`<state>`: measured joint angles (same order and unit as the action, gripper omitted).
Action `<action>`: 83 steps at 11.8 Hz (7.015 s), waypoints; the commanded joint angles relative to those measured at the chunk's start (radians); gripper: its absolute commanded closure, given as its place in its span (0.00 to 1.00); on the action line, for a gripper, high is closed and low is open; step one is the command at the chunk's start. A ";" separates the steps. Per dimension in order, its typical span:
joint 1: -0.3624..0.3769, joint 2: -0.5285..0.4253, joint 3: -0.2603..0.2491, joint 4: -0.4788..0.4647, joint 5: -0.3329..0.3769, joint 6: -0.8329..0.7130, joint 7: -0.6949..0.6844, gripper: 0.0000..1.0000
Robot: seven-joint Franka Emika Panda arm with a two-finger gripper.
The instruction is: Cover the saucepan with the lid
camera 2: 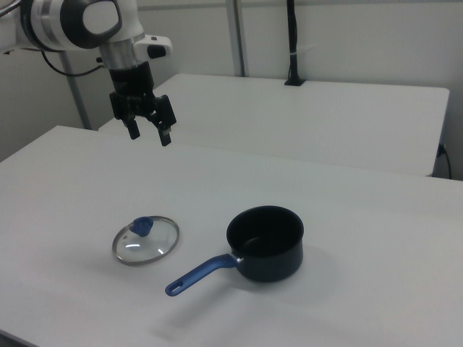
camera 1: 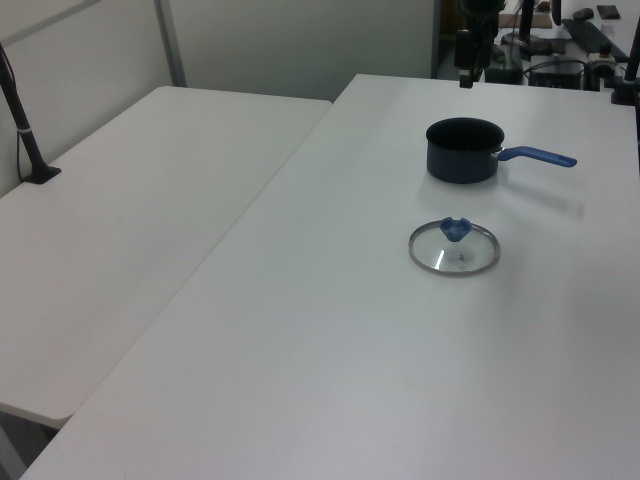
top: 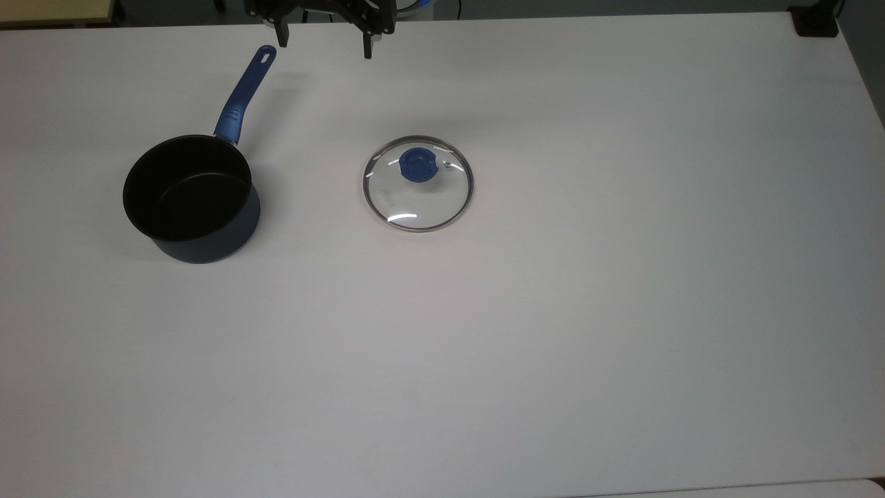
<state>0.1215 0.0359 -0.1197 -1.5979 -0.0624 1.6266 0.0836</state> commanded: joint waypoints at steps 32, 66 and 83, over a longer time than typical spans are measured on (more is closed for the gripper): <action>0.181 0.197 0.009 -0.387 0.024 0.473 -0.107 0.29; -0.326 0.354 -0.026 0.055 0.006 0.309 -0.438 0.00; 0.081 0.007 -0.015 -0.010 -0.028 0.013 0.156 0.00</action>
<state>0.1885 0.0753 -0.1247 -1.5565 -0.0750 1.6396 0.2230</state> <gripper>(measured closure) 0.000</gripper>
